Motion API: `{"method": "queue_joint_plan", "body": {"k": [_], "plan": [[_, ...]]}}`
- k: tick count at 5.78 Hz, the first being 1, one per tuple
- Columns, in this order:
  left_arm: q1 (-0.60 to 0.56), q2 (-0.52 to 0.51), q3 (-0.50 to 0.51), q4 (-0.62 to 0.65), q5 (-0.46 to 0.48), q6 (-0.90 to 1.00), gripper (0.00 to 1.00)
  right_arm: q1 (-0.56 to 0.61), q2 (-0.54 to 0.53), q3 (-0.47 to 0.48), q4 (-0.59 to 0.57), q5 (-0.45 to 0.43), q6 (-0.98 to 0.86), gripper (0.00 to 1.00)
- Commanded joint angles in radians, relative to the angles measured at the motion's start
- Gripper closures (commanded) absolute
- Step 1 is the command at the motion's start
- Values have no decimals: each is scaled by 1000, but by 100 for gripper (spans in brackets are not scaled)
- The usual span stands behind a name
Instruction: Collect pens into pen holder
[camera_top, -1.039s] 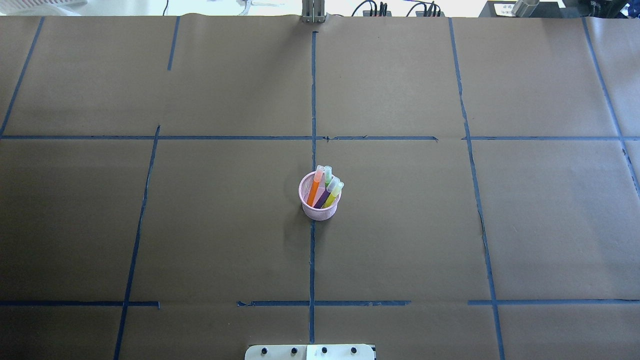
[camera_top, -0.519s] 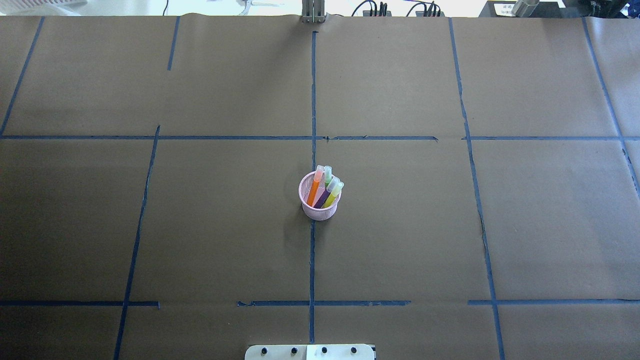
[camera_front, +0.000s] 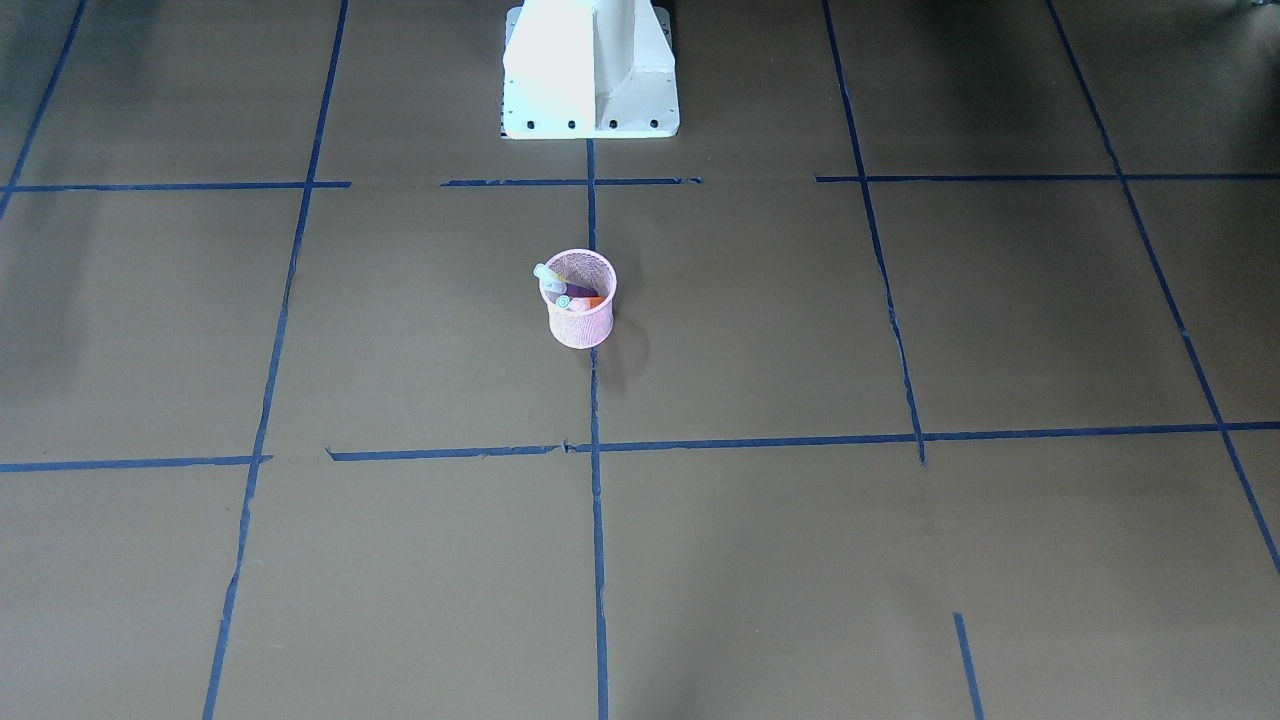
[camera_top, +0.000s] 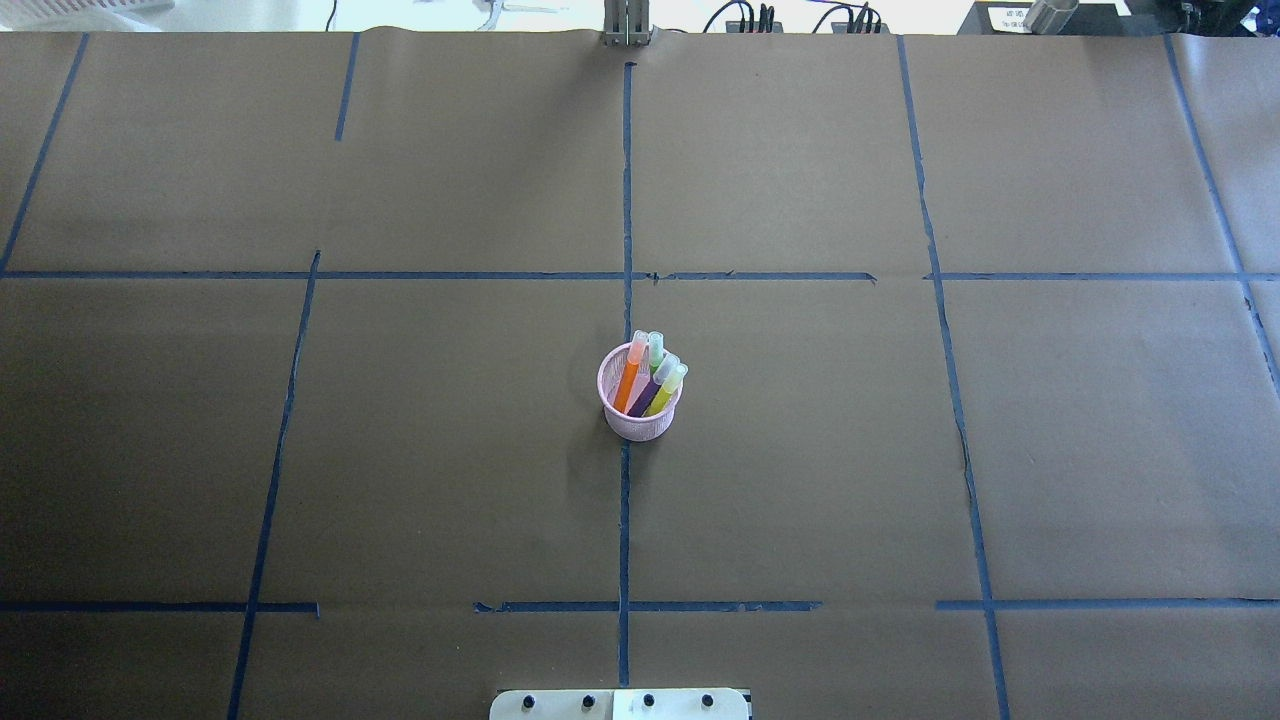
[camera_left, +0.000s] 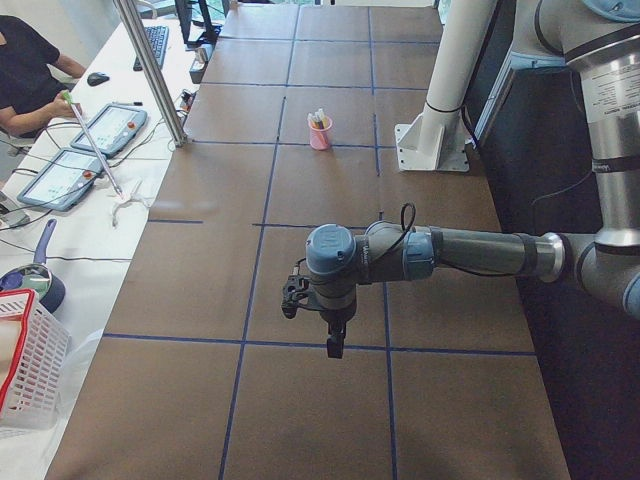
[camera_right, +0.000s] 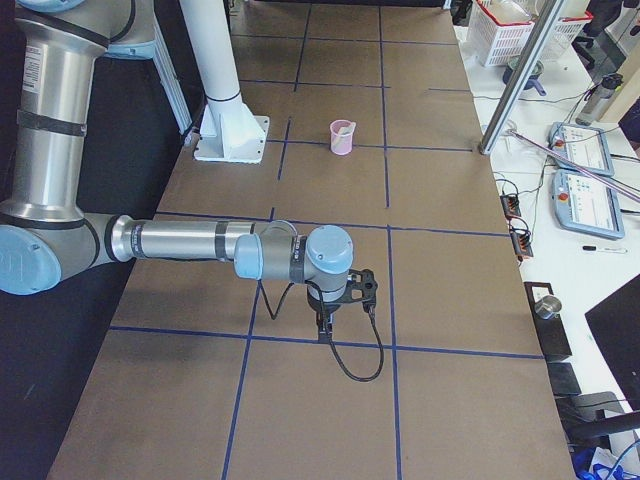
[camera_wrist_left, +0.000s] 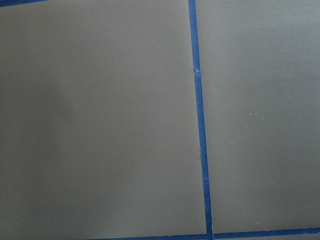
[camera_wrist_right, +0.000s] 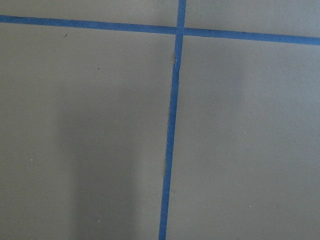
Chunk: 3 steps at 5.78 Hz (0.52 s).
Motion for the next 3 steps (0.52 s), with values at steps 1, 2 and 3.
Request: {"method": "queue_joint_plan", "body": {"k": [1, 2, 3], "plan": [[3, -14, 1, 6, -3, 0, 0, 0, -2, 0, 1, 0, -6, 0], [4, -20, 1, 3, -3, 4, 0, 0, -2, 0, 1, 3, -6, 0], [6, -22, 5, 3, -1, 7, 0, 0, -2, 3, 1, 3, -6, 0]]}}
